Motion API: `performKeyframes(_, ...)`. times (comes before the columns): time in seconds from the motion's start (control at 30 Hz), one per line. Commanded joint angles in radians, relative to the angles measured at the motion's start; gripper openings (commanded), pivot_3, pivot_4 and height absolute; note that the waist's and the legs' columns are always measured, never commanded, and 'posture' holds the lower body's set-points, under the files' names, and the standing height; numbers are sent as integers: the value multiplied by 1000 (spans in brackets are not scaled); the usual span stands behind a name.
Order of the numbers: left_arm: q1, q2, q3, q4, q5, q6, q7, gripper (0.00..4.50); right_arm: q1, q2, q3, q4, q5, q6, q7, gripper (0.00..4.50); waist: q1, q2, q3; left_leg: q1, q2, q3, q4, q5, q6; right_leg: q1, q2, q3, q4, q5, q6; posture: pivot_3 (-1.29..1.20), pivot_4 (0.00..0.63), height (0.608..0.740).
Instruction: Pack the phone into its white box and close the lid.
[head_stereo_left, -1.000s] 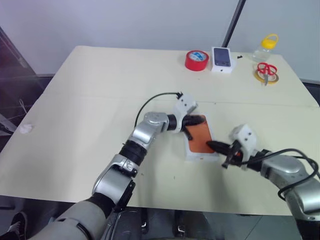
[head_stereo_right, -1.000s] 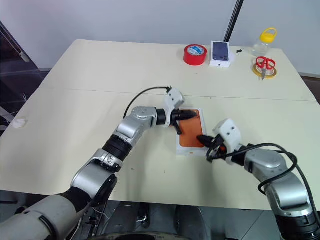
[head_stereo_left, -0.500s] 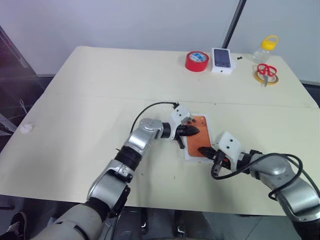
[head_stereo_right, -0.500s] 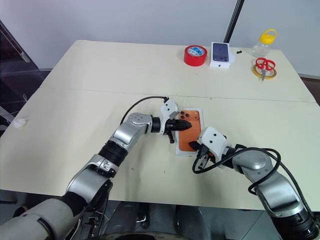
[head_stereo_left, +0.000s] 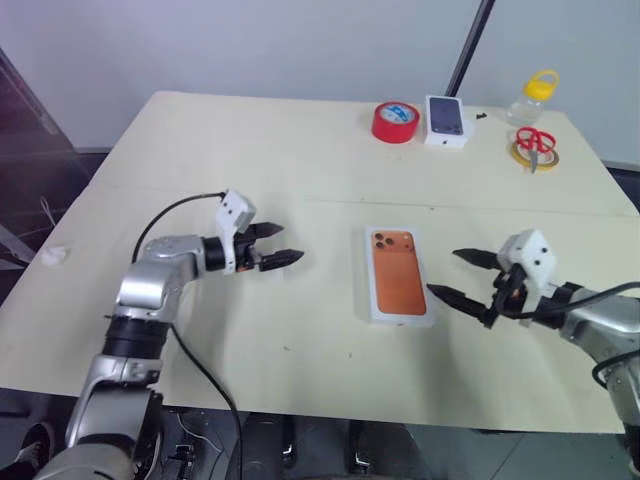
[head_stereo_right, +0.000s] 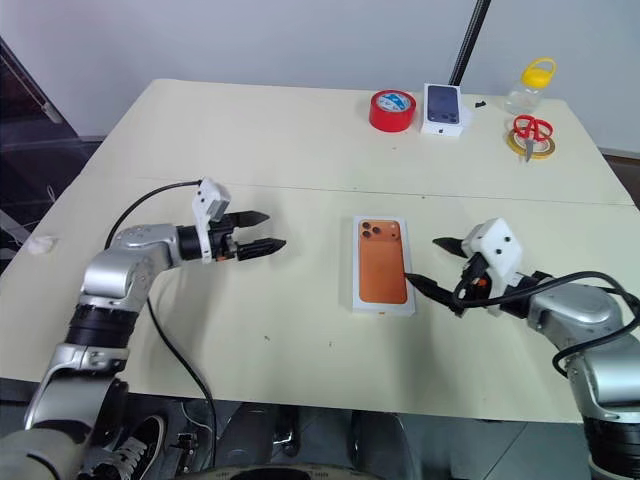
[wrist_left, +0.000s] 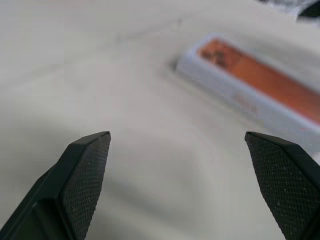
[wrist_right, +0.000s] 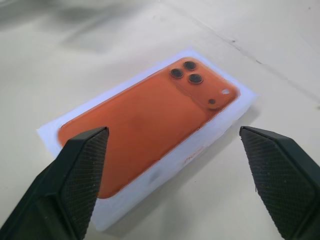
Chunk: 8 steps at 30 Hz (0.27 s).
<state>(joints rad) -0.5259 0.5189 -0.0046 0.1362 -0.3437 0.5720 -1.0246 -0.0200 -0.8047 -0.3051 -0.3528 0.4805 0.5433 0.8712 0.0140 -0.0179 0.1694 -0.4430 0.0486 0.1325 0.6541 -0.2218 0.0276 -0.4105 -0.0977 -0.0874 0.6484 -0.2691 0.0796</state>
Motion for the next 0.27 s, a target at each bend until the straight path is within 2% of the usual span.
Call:
performKeyframes(0.03, 51, 75, 90, -92, -74, 25, -30, 4500, 6, -9, -53, 56, 9, -62, 35, 4488, -3, 0, 0, 0, 0, 0, 0, 0, 0, 0, 0, 0, 0, 0, 0, 0, 150, 733)
performKeyframes(0.27, 168, 144, 141, -138, -93, 1, -12, 4500, 11, -6, -40, 120, -11, -128, 60, 4488, -5, 1, 0, 1, 1, 0, -1, 0, 0, 0, -1, 0, 0, 0, 0, 0, 150, 733)
